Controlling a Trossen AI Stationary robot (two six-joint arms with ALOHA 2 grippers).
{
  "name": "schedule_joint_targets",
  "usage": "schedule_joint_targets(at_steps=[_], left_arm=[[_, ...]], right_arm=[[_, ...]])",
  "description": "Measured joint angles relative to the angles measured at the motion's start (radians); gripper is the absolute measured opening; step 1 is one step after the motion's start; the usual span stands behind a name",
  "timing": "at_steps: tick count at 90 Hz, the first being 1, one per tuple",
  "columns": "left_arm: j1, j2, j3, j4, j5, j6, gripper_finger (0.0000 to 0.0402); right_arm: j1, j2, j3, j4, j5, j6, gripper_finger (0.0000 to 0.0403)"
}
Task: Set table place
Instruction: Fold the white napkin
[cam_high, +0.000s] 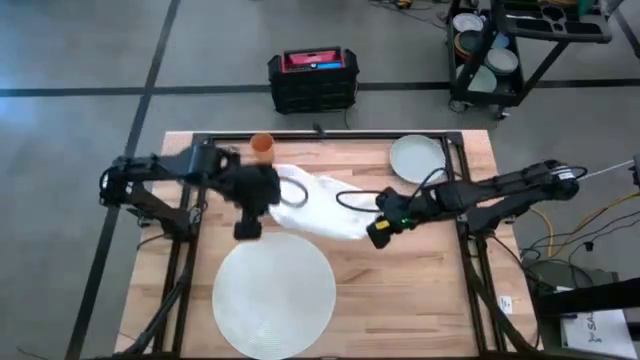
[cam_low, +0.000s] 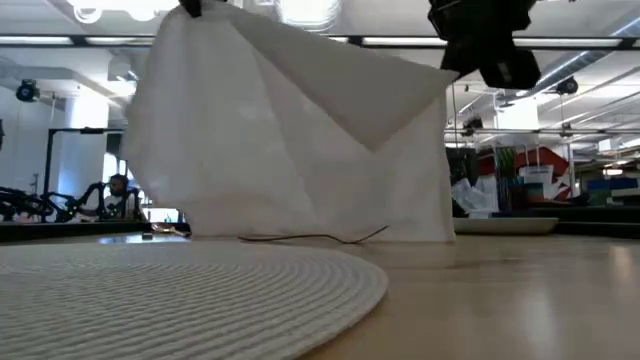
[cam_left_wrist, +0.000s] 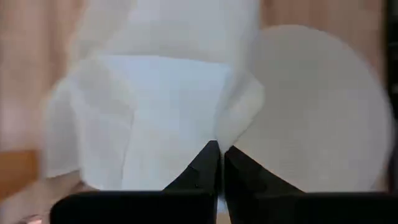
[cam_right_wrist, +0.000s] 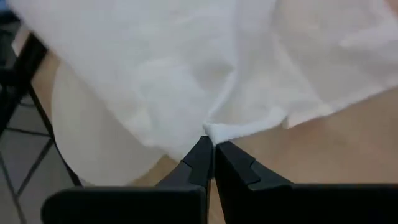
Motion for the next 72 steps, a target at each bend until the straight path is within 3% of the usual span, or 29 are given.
schedule_joint_targets(at_steps=[35,72], left_arm=[[-0.27,0.004,-0.071,0.28,0.089,-0.385,0.0],[-0.343,0.006,-0.143,0.493,0.091,-0.524,0.0]], right_arm=[[0.033,-0.038,-0.067,0.001,-0.11,0.003,0.0],[0.108,-0.036,-0.076,-0.009,-0.138,0.043,0.0]])
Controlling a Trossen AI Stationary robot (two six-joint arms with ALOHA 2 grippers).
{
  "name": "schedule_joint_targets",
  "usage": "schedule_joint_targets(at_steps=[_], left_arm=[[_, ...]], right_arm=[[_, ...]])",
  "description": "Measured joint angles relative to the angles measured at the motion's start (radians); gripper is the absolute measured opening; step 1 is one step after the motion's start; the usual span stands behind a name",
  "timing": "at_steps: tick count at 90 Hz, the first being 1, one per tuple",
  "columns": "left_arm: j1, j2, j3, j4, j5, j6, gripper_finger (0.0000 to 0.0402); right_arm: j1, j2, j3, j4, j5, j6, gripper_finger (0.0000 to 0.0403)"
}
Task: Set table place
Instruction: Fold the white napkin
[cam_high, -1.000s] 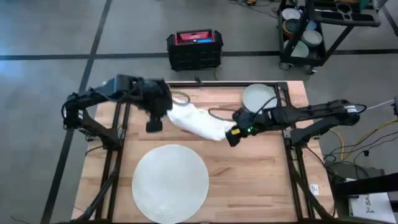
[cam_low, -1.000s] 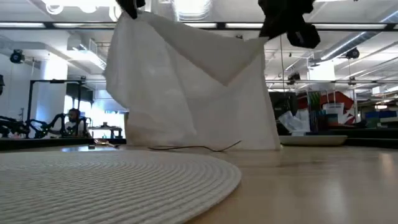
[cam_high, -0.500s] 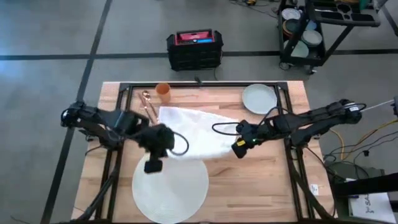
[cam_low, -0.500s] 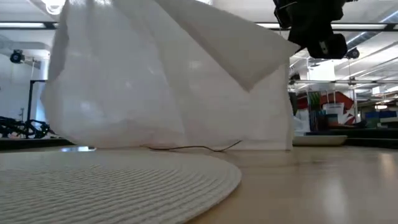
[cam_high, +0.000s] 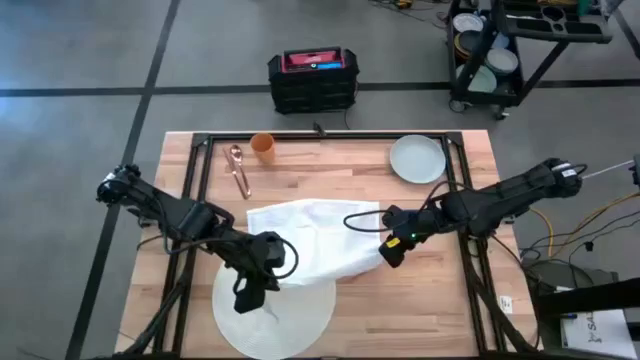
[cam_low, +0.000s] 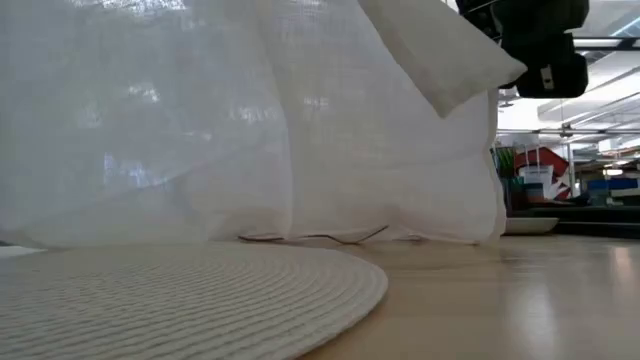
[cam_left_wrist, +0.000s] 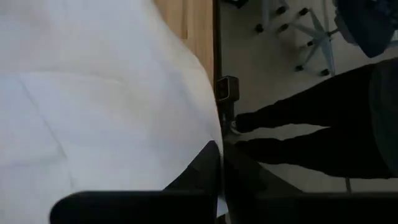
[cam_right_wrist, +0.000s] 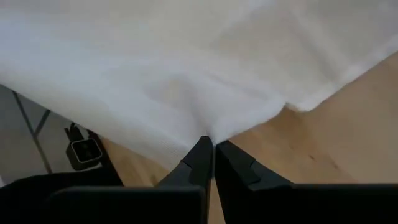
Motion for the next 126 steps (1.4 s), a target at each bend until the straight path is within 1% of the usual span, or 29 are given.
schedule_joint_targets(at_steps=[11,23,33,39,49,62,69,73,77,81,84,91,95,102,107,112,115,120,126], left_arm=[[0.0,0.0,-0.024,0.006,0.0,0.0,0.0],[0.0,0.0,-0.057,0.019,0.005,-0.003,0.0002],[0.0,0.001,-0.088,0.04,0.065,-0.006,0.0012],[0.0,0.001,-0.113,0.067,0.105,-0.006,0.0022],[-0.002,0.001,-0.157,0.104,0.172,-0.008,0.0042],[-0.002,0.001,-0.213,0.136,0.245,-0.026,0.0081],[-0.002,0.001,-0.238,0.135,0.298,-0.026,0.0105],[-0.002,0.0,-0.254,0.139,0.321,-0.023,0.0116],[-0.002,-0.001,-0.276,0.132,0.321,-0.019,0.0125],[-0.002,-0.001,-0.296,0.105,0.3,-0.003,0.0129],[-0.002,-0.001,-0.309,0.066,0.269,0.009,0.0131],[-0.001,-0.003,-0.34,-0.017,0.165,0.027,0.0129],[0.005,-0.004,-0.359,-0.066,0.096,0.031,0.0124],[0.021,-0.007,-0.385,-0.131,-0.027,0.042,0.0108],[0.032,-0.011,-0.397,-0.143,-0.116,0.046,0.009],[0.046,-0.014,-0.411,-0.151,-0.191,0.051,0.0067],[0.056,-0.015,-0.418,-0.152,-0.23,0.058,0.0049],[0.07,-0.016,-0.427,-0.149,-0.286,0.062,0.0019],[0.09,-0.018,-0.441,-0.15,-0.326,0.061,0.0007]], right_arm=[[0.028,0.0,0.0,0.001,0.0,0.005,0.0],[0.06,0.0,0.0,0.0,-0.012,0.048,0.0],[0.106,0.0,0.0,0.0,-0.055,0.099,0.0002],[0.144,0.0,0.0,0.0,-0.075,0.136,0.0013],[0.208,0.0,0.0,0.001,-0.113,0.205,0.0052],[0.286,0.001,0.0,0.001,-0.159,0.314,0.0124],[0.326,0.001,0.0,-0.002,-0.187,0.336,0.0159],[0.347,0.001,0.0,-0.009,-0.188,0.332,0.0176],[0.36,0.001,0.0,-0.034,-0.151,0.34,0.0188],[0.362,0.002,0.0,-0.077,-0.091,0.366,0.0197],[0.358,0.002,0.0,-0.115,-0.02,0.384,0.0201],[0.328,0.002,0.0,-0.19,0.157,0.413,0.02],[0.293,0.002,0.0,-0.224,0.231,0.413,0.019],[0.211,0.002,-0.002,-0.237,0.306,0.375,0.0151],[0.152,0.002,-0.004,-0.234,0.339,0.325,0.0104],[0.093,0.002,-0.006,-0.23,0.37,0.27,0.0046],[0.057,0.002,-0.006,-0.22,0.388,0.232,0.0023],[-0.003,0.002,-0.007,-0.205,0.41,0.18,0.0013],[-0.076,0.002,-0.017,-0.172,0.406,0.116,0.0005]])
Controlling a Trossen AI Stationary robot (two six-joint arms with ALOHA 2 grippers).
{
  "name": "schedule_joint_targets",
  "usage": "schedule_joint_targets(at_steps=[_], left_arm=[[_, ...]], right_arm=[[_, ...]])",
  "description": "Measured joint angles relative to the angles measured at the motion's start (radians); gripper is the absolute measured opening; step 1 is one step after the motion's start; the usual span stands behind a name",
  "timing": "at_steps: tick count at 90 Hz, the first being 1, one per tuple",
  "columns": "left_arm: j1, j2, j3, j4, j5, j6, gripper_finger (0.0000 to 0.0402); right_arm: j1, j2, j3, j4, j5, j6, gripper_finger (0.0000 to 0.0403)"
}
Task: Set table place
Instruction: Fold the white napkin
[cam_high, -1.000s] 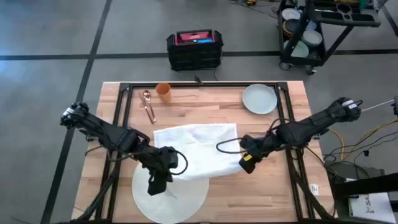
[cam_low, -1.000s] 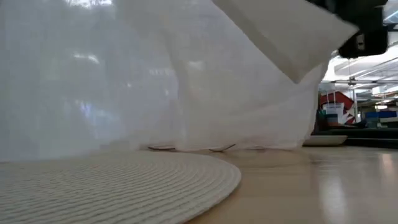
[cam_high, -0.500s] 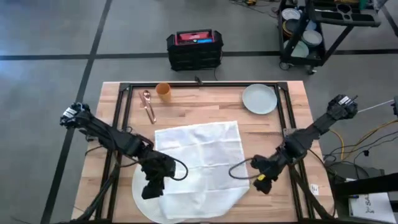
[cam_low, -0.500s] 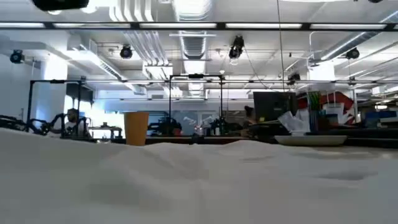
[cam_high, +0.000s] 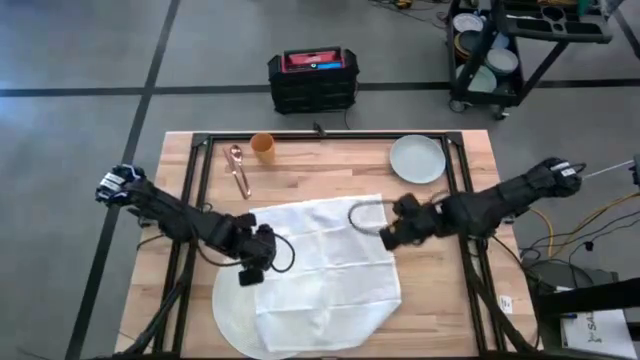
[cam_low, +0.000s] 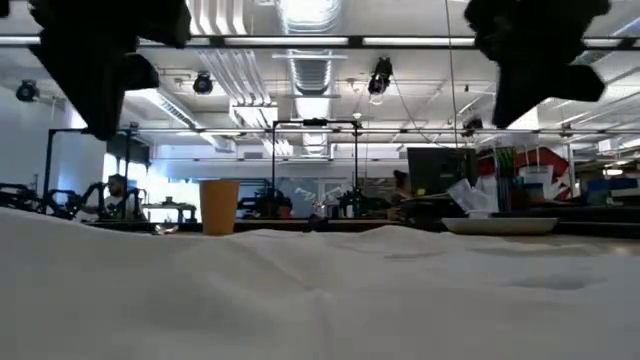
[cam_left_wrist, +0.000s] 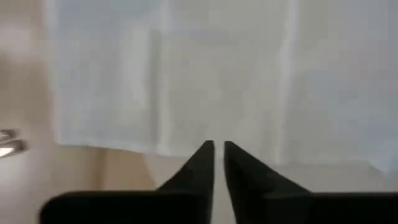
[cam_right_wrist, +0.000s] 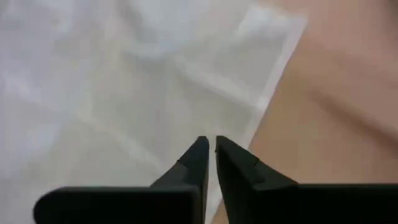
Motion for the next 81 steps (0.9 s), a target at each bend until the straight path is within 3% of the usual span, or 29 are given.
schedule_joint_targets(at_steps=[12,23,53,81], left_arm=[[0.038,0.0,-0.029,0.014,-0.12,0.004,0.0001],[0.076,-0.001,-0.062,0.1,-0.123,0.07,0.0],[0.154,-0.028,-0.218,0.254,-0.124,0.101,0.0],[0.248,-0.17,-0.429,0.463,-0.083,0.101,0.0]], right_arm=[[-0.127,0.01,-0.034,0.167,-0.09,-0.147,0.0001],[-0.207,0.059,-0.06,0.278,-0.19,-0.208,0.0],[-0.223,0.183,-0.06,0.341,-0.268,-0.255,0.0],[-0.243,0.161,-0.059,0.357,-0.268,-0.281,0.0]])
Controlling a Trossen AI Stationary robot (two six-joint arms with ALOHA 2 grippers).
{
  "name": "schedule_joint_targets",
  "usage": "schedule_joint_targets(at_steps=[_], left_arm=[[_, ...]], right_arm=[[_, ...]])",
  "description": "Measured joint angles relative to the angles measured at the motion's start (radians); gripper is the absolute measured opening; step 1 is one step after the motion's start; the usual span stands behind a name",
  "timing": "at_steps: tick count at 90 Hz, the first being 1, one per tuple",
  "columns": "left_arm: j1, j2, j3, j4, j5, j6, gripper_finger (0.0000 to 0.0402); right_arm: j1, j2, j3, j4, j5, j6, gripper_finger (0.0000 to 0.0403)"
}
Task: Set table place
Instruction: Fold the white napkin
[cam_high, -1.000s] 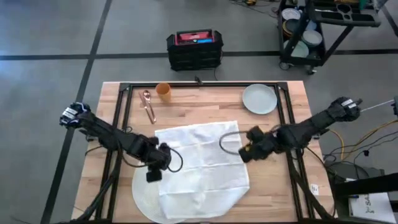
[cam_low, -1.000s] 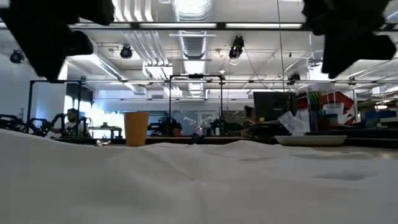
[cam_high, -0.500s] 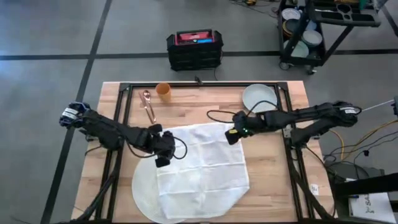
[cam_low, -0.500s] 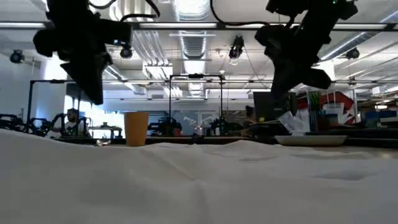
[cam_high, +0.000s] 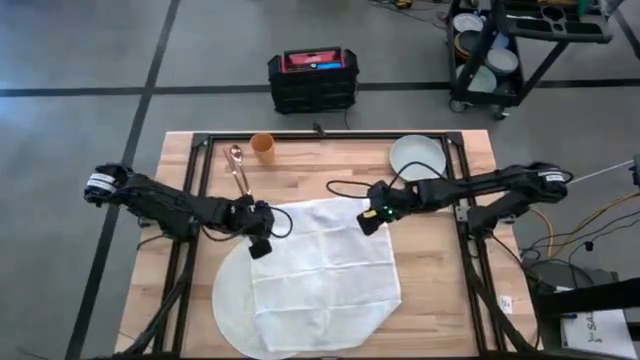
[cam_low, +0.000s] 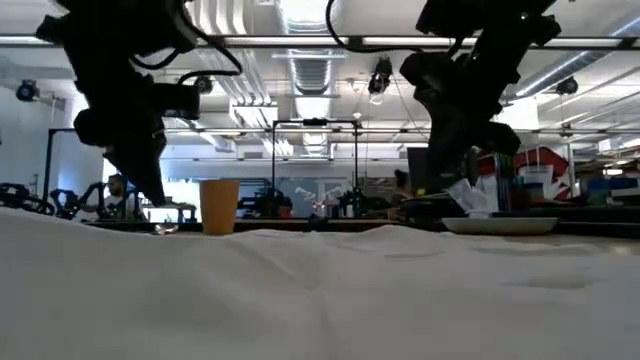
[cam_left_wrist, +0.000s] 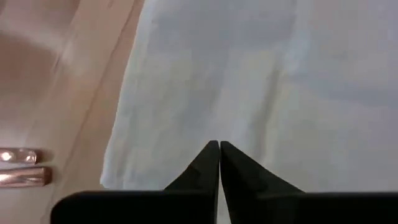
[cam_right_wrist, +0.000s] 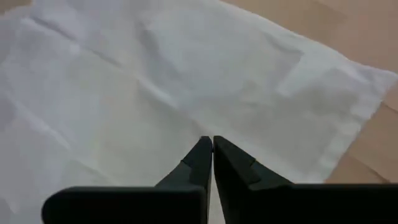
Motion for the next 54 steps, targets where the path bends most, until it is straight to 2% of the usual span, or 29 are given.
schedule_joint_targets(at_steps=[34,54], left_arm=[[0.122,-0.099,-0.115,0.105,0.019,0.026,0.0],[0.191,-0.092,-0.117,0.225,0.173,0.13,0.0]], right_arm=[[-0.074,0.023,-0.002,0.017,0.029,0.025,0.0],[-0.094,0.014,-0.002,0.01,0.027,0.028,0.0]])
